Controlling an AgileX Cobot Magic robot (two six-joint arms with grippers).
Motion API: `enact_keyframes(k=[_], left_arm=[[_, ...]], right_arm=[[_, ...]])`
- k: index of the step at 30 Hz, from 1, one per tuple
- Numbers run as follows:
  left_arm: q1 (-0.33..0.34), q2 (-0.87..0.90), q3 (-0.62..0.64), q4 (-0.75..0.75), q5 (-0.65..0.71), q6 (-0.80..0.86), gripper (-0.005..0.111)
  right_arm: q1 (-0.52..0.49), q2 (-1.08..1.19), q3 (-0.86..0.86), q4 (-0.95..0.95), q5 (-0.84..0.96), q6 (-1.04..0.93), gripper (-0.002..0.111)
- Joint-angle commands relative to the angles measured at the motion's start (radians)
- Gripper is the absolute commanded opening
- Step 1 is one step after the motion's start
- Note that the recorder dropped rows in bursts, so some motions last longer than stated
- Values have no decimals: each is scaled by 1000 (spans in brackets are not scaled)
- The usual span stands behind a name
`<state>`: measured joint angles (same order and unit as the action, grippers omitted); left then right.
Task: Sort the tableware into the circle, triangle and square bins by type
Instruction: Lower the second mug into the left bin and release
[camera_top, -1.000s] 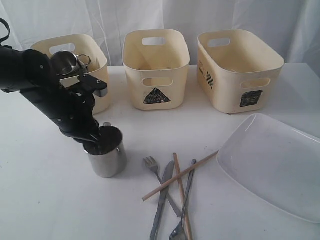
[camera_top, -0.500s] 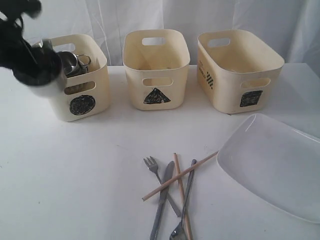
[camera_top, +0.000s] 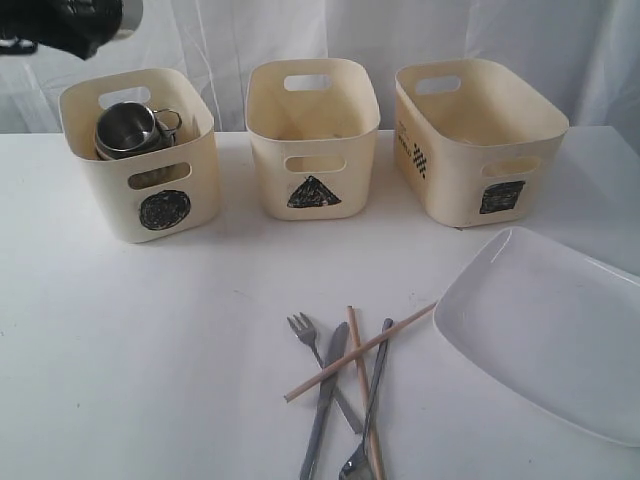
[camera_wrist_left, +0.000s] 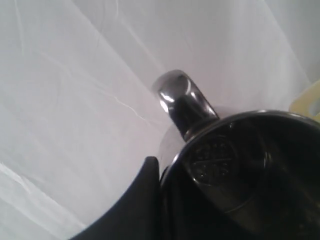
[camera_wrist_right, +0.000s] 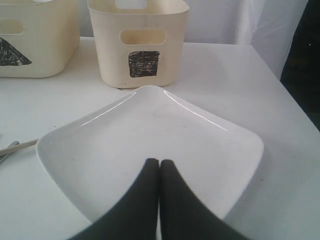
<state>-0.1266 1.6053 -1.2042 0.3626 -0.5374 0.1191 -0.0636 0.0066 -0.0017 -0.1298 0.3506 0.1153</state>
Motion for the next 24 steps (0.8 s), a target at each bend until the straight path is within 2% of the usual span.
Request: enact_keyframes(k=[1,2,3,6,9,10,12,14,16,17,21,24], left_arm=[[25,166,-24,-25,-100,71,4],[25,218,-34,-25,-90,53,14],[23,234,-37,-25,-86,33,19],[23,246,-41,-23,-67,-175,48],[23,216,-43,-23,-26,-187,60],[23,202,-43,-23,5,-195,59],[23,132,-43,-21,151,-195,57],[23,26,-43,-21,396,-195,47],[25,-87,-43,-3,633,-178,21],[37,-142,-39,8,727,-161,2],[90,-228,6,-9,812,-230,0],[146,-311,112,-39,803,-292,0]], right_arm=[[-6,-7,2,0,-4,-8,0],[-6,-7,2,0,-4,-8,0],[-6,-7,2,0,-4,-8,0],[-6,-7,2,0,-4,-8,0],[-6,-7,2,0,-4,-8,0],[-6,-7,2,0,-4,-8,0],[-6,-7,2,0,-4,-8,0],[-6,-7,2,0,-4,-8,0],[-6,-7,2,0,-4,-8,0],[-6,-7,2,0,-4,-8,0],[-6,-7,2,0,-4,-8,0],[-6,-7,2,0,-4,-8,0]])
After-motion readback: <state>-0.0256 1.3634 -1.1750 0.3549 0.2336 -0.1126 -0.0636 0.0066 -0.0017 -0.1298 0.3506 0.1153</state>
